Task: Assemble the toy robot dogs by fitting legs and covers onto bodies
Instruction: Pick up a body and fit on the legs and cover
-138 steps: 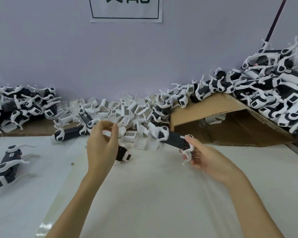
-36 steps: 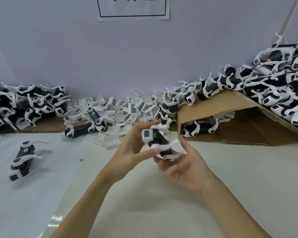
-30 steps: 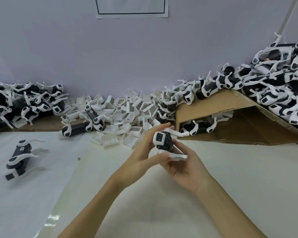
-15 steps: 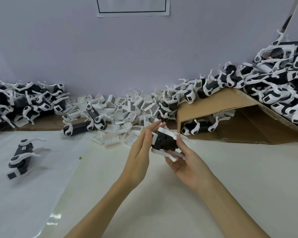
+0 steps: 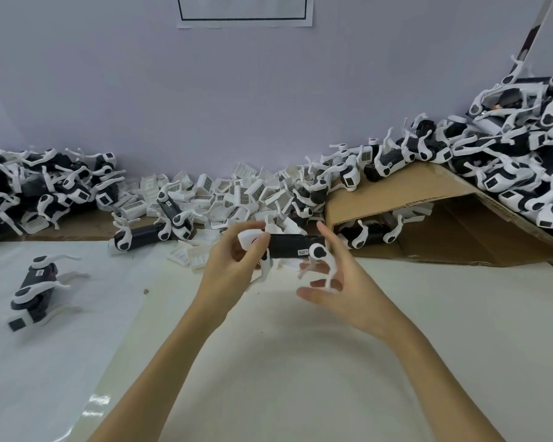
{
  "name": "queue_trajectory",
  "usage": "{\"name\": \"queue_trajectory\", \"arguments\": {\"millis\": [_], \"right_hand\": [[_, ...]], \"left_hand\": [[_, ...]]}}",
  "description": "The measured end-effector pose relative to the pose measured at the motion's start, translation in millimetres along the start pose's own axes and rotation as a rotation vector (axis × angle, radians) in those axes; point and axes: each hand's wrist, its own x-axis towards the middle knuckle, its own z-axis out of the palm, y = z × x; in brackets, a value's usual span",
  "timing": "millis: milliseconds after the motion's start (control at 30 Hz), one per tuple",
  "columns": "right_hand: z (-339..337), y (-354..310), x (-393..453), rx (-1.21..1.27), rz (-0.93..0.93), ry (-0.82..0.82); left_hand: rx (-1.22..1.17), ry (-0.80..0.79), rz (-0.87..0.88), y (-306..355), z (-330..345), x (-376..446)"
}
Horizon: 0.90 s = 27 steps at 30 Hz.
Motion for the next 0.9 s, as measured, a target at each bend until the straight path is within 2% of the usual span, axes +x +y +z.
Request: {"name": "queue_trajectory", "arguments": {"millis": [100,200,300,367,433,533,600,700,900], "right_hand": [[7,5,1,0.126,0.015,-0.117],[14,1,2,0.235,-0.019,-0.032],[15,3,1,0.278,-0.042,0.029],[16,3,0,0.242,-0.094,0.032],[18,0,-2,0.158,-0.152,0.028],[24,-1,-2,-0.106,-0.305,0.108],[32,-1,-3,-0.28,-0.418,0.175],[38,-2,-4,-0.349,-0.479,0.21],[53,-2,-6,-0.312,-0.465,0.176]], "left_hand": [[0.04,-0.001,0.005,-1,-2,1],[0.03,-0.067,0.05,-2,-8,1],[-0.087,-0.069,0.093,-3,-6,-2],[-0.116,-0.015,0.196,1,-2,-5],[-0.033,0.063,0.326,5,-3,-6],[0.06,0.183,0.429,7,-4,-9],[-0.127,0.255,0.346,12,0,-12],[-0.39,0.309,0.191,16,-3,-11],[-0.459,0.288,0.082,16,-20,-2]]}}
